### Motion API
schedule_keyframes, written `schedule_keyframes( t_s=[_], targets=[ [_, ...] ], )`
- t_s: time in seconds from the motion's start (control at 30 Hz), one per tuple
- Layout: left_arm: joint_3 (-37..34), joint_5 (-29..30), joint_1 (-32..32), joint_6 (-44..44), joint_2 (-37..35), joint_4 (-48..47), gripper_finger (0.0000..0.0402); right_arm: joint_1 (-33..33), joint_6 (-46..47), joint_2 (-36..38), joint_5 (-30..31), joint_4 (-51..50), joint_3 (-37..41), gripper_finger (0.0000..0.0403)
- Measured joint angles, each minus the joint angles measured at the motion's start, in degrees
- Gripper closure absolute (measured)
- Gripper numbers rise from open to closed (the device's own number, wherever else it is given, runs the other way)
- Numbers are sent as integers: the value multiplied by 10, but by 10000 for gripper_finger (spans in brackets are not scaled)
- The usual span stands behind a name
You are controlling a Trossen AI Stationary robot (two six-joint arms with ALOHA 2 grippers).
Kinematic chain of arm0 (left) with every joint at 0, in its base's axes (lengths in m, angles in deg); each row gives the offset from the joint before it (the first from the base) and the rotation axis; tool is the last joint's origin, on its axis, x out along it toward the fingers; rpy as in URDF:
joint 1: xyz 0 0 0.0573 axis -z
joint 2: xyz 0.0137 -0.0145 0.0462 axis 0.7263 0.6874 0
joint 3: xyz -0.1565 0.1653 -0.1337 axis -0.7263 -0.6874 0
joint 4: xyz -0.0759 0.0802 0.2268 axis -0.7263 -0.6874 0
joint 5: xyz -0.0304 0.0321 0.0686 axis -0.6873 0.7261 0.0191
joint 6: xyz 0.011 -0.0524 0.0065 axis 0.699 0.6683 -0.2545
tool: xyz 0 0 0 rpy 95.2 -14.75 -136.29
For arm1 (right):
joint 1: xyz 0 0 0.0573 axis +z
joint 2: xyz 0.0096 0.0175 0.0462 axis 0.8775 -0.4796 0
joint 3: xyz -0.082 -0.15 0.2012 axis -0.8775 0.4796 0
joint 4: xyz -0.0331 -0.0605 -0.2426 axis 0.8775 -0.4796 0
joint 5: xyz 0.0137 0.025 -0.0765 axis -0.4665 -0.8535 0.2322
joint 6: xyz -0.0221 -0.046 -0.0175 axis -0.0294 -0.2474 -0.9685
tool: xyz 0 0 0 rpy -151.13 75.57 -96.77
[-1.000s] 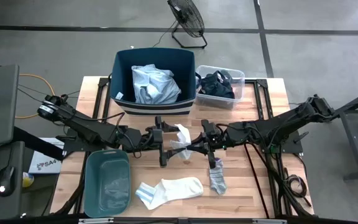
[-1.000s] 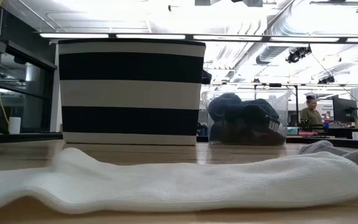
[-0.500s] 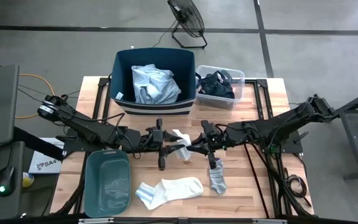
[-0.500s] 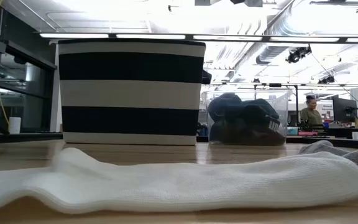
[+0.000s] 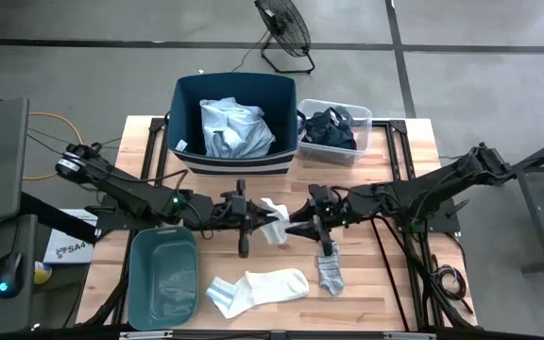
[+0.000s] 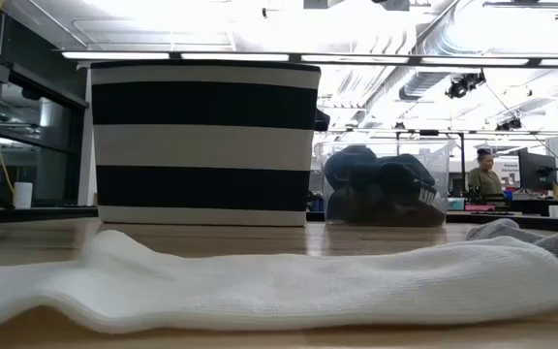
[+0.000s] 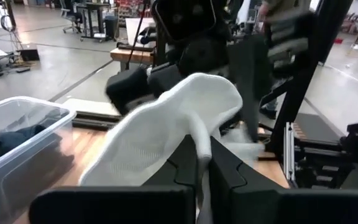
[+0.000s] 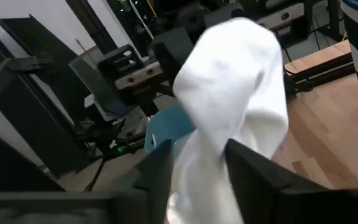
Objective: Pick & Place Cloths
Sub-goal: Put the top white sock into the light blue bin
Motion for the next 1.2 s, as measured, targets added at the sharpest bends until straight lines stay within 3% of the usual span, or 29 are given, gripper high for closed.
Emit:
schedule_keyframes(
  t_s=[0.17, 0.33, 0.7, 1.2],
  targets=[
    [0, 8, 0, 29, -45, -98, 398, 0, 11, 32, -16, -43, 0, 186],
    [0, -16, 5, 107, -108, -250, 400, 0, 20, 50, -27, -65, 0, 147],
    [0, -158, 52, 302, -194, -544, 400, 0, 20, 50, -15, -94, 0, 145],
    [0, -175, 260, 589, -137, -720, 400, -1, 19, 50, 12, -102, 0, 145]
  ],
)
